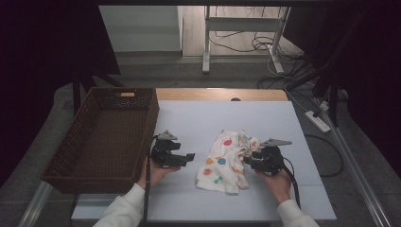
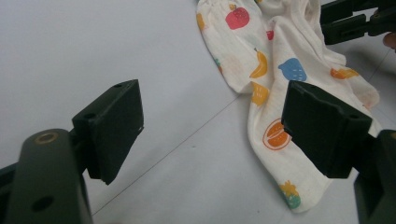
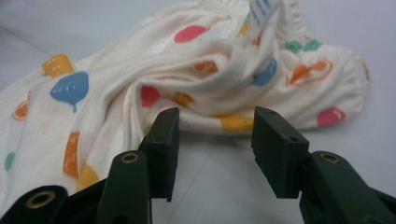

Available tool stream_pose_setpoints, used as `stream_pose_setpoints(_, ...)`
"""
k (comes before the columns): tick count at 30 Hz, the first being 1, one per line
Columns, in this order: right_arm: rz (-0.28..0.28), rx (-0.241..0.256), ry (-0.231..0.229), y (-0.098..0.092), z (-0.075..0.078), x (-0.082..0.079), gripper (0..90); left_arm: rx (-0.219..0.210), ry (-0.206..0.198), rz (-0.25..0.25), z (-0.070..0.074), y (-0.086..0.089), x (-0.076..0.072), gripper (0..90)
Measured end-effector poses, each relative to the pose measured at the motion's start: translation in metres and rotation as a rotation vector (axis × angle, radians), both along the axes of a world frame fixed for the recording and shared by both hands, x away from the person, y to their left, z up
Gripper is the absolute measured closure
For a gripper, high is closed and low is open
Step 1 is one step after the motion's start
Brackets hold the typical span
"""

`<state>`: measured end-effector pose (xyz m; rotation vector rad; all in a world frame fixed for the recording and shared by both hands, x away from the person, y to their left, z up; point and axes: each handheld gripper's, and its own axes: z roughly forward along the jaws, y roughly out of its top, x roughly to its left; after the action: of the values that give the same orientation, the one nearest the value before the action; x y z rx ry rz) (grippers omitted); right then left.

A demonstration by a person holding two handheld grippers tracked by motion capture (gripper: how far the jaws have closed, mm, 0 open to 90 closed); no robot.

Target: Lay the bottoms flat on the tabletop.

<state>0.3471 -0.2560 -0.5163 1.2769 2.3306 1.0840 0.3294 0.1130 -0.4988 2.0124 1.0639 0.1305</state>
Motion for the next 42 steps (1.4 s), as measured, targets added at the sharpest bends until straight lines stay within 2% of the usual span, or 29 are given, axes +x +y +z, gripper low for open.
stream_pose_setpoints(3,0.011,0.011,-0.004,0.007,-0.001,0.003,51.1,0.001,0.000,0.000,0.000,0.000,0.000,19.9)
stream_pose_setpoints(9,0.031,-0.072,0.003,0.018,-0.011,0.007,56.0,0.004,-0.001,0.000,0.000,-0.001,-0.001,19.8)
stream_pose_setpoints(11,0.034,-0.089,-0.004,0.019,-0.010,0.007,59.9,0.004,-0.001,0.002,0.000,0.000,-0.001,19.8)
stream_pose_setpoints(14,0.040,-0.126,-0.037,0.020,-0.011,0.006,70.8,0.004,-0.002,0.002,0.000,-0.001,-0.001,19.8)
stream_pose_setpoints(18,0.066,-0.116,-0.035,0.018,-0.011,0.009,84.5,0.009,-0.005,-0.002,0.000,-0.002,-0.002,19.7)
stream_pose_setpoints(25,0.075,-0.124,-0.034,0.013,-0.007,0.007,86.5,0.007,-0.005,0.002,0.001,0.001,-0.001,19.7)
stream_pose_setpoints(31,0.071,-0.109,-0.041,-0.002,0.002,-0.001,87.1,0.006,-0.004,0.003,0.001,0.001,-0.001,19.7)
stream_pose_setpoints(38,0.028,-0.083,-0.041,-0.029,0.012,-0.010,87.4,0.007,-0.005,0.000,0.001,0.000,-0.001,19.7)
stream_pose_setpoints(42,0.005,-0.113,-0.044,-0.043,0.013,-0.010,87.5,0.006,-0.006,0.002,0.001,0.001,-0.001,19.7)
